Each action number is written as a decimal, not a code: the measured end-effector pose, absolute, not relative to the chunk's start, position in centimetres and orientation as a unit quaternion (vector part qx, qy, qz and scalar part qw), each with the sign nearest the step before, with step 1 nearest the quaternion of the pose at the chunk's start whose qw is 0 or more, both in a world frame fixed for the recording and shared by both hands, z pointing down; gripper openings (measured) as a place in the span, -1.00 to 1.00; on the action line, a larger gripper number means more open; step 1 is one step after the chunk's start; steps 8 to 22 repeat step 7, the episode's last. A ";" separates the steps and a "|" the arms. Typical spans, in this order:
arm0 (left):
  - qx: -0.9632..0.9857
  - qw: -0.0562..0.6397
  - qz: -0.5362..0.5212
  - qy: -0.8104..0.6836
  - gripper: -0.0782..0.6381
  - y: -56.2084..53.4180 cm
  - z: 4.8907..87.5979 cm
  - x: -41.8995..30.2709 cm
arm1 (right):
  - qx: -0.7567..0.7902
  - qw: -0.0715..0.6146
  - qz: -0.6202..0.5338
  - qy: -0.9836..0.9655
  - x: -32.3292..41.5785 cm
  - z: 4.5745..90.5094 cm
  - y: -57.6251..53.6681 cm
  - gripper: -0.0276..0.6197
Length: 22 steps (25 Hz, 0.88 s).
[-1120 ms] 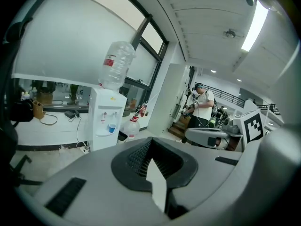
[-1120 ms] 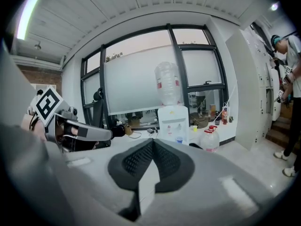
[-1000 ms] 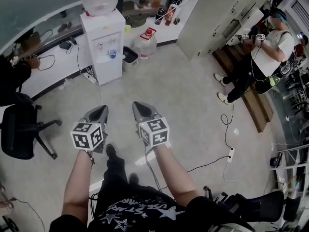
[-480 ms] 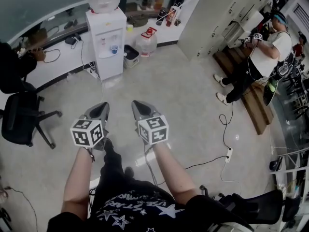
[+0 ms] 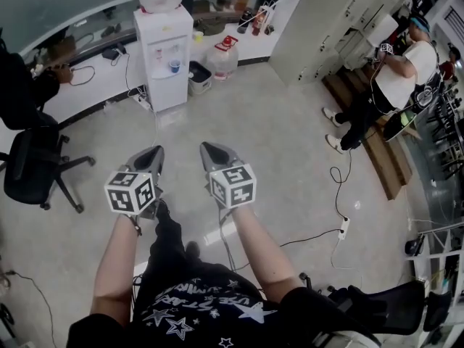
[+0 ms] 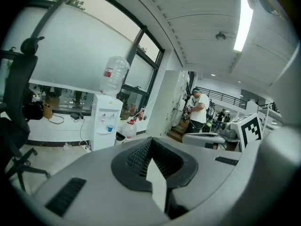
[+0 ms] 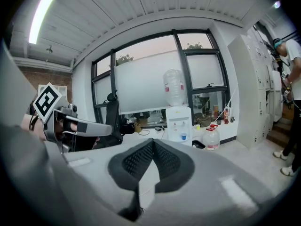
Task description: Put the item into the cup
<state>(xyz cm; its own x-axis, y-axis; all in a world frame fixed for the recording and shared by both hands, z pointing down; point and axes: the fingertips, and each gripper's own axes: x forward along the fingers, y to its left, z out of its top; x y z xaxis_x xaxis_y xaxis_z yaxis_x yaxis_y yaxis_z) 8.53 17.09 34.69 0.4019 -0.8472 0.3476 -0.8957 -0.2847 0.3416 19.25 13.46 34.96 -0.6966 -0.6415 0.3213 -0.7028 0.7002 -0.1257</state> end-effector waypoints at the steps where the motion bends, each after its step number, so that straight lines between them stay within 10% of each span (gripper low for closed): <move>1: 0.800 0.246 0.049 -0.545 -0.77 17.2 34.8 8.5 | 0.369 0.127 0.123 -0.913 19.2 35.2 13.5 -0.91; 22: 0.798 0.250 0.048 -0.546 -0.77 18.3 35.4 8.6 | 0.368 0.134 0.134 -0.910 19.6 36.4 14.6 -0.91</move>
